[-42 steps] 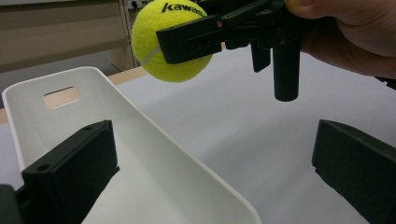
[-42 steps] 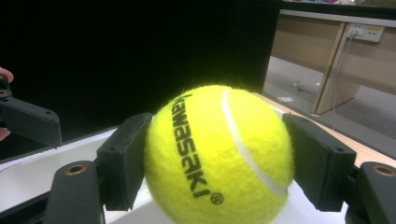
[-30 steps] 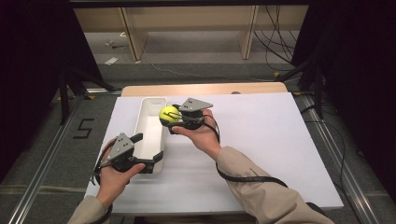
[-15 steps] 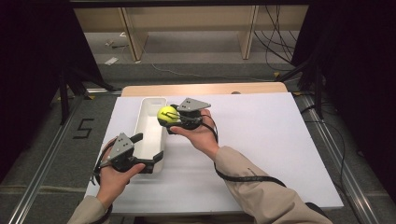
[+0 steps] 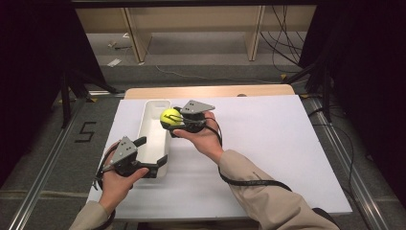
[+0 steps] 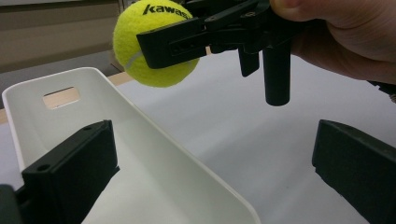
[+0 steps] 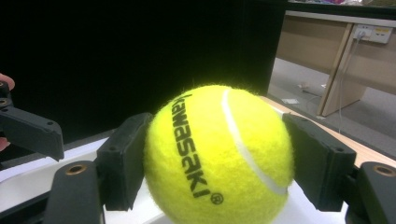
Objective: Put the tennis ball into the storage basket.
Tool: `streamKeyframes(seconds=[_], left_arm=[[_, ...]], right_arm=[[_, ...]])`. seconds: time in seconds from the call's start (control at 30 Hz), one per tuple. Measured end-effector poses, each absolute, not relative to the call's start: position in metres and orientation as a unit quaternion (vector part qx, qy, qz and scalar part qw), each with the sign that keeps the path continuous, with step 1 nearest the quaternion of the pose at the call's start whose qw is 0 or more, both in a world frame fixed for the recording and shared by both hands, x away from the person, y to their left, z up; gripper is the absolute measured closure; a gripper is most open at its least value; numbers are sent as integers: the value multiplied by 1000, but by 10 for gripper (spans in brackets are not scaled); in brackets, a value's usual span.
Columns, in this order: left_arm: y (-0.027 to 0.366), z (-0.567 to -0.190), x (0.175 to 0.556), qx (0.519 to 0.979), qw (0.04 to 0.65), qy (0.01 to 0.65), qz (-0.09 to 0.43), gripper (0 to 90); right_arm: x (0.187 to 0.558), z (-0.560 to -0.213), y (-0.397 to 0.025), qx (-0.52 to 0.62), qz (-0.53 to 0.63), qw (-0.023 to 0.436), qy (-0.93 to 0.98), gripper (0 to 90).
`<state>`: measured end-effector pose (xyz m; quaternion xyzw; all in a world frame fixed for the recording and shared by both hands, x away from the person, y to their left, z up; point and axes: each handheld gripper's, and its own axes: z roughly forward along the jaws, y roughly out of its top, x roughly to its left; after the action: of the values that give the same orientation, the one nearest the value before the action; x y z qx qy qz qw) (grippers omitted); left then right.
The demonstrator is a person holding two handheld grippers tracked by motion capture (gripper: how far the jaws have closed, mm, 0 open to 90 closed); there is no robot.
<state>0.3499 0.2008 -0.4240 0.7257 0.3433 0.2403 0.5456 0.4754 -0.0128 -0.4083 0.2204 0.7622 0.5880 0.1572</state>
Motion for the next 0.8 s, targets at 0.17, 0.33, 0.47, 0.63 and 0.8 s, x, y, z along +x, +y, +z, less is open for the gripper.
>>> streamKeyframes(seconds=[0.17,0.33,0.47,0.63,0.8], left_arm=[[201,-424,350,725,546,344,240,0],[201,-424,350,726,546,343,240,0],[201,-424,350,726,545,343,241,0],[201,-424,350,726,546,342,241,0],[201,-424,350,726,546,342,241,0]], right_arm=[[476,-408,-11,219,588,157,762,278],[476,-408,-9,219,589,155,762,277],[476,-408,-8,219,589,155,763,278],[476,-408,-6,217,589,154,763,277],[477,-408,-4,216,588,153,764,278]])
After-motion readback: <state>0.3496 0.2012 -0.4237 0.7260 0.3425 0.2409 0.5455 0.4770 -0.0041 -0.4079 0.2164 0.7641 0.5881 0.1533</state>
